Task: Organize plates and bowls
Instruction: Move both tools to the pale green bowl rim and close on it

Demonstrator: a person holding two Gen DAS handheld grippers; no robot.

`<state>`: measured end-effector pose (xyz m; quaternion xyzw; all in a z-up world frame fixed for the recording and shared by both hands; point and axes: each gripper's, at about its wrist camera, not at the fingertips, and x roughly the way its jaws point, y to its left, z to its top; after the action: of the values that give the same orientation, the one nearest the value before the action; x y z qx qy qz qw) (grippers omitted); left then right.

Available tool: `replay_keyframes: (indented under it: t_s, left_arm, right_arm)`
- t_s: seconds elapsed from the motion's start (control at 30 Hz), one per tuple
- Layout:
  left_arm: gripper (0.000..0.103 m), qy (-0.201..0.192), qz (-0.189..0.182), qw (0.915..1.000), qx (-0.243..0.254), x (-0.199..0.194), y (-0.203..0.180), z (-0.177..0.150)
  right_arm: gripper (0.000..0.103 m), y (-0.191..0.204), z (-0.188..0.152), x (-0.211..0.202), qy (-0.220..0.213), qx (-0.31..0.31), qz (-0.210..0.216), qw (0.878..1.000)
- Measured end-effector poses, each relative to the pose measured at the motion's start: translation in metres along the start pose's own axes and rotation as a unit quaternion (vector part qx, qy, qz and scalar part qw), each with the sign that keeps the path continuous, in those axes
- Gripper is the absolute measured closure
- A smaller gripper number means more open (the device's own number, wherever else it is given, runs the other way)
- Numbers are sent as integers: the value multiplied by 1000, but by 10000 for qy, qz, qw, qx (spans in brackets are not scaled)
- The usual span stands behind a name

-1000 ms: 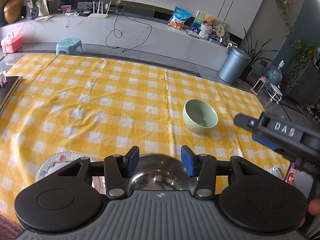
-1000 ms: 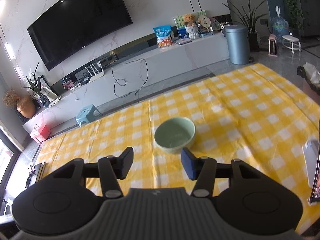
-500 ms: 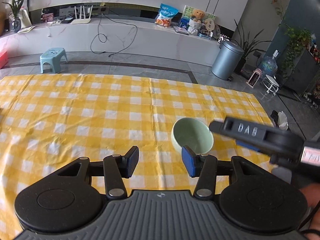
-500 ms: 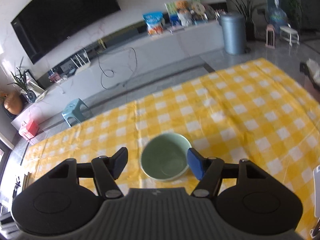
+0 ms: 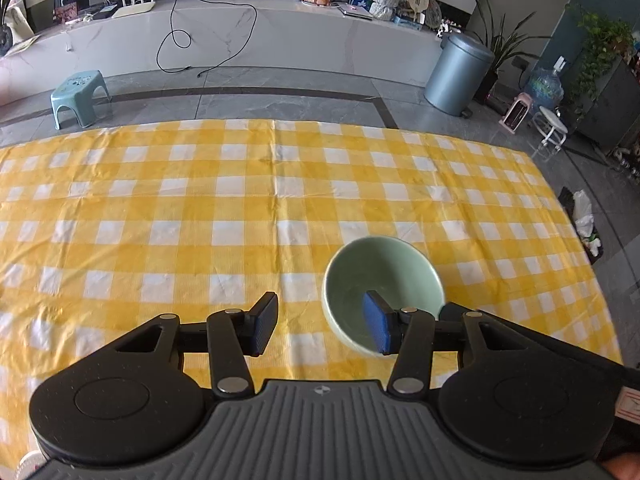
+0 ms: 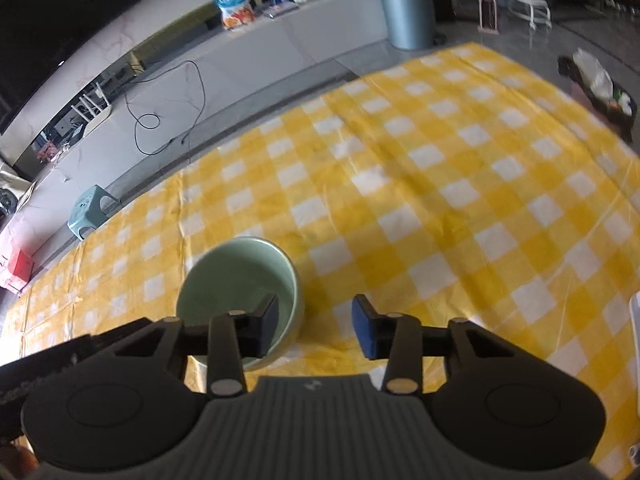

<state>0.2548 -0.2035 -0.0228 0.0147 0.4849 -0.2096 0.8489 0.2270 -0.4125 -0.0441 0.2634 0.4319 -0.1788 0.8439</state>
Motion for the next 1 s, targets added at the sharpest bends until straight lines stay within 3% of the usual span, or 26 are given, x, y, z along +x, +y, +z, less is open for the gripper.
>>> replay_keyframes:
  t_s: [0.17,0.27,0.5,0.6,0.67,1.0]
  left_arm:
    - [47,146,-55,9999,-24,21,0,4]
    - [53,225,-47,9997,40,31,-2,5]
    - [81,531,-103,9985,-101,52,1,4]
    - [91,624,-125,9978,-190,57,3,3]
    - [92,613,-179,9977,-219,57,5,3]
    - [94,620,-177,9977,-207,44,9,3]
  right_arm:
    - [72,2,2,3,-4,-18,77,10000]
    - [75,-1,2,9,115,111,131,9998]
    - [81,-1,0,22,337,275,198,9989]
    - [87,-2,-2,26,392,343,293,9982]
    - [92,-4,-1,29,471,481,426,9968]
    - [93,0,-4,22,554,442,416,9966]
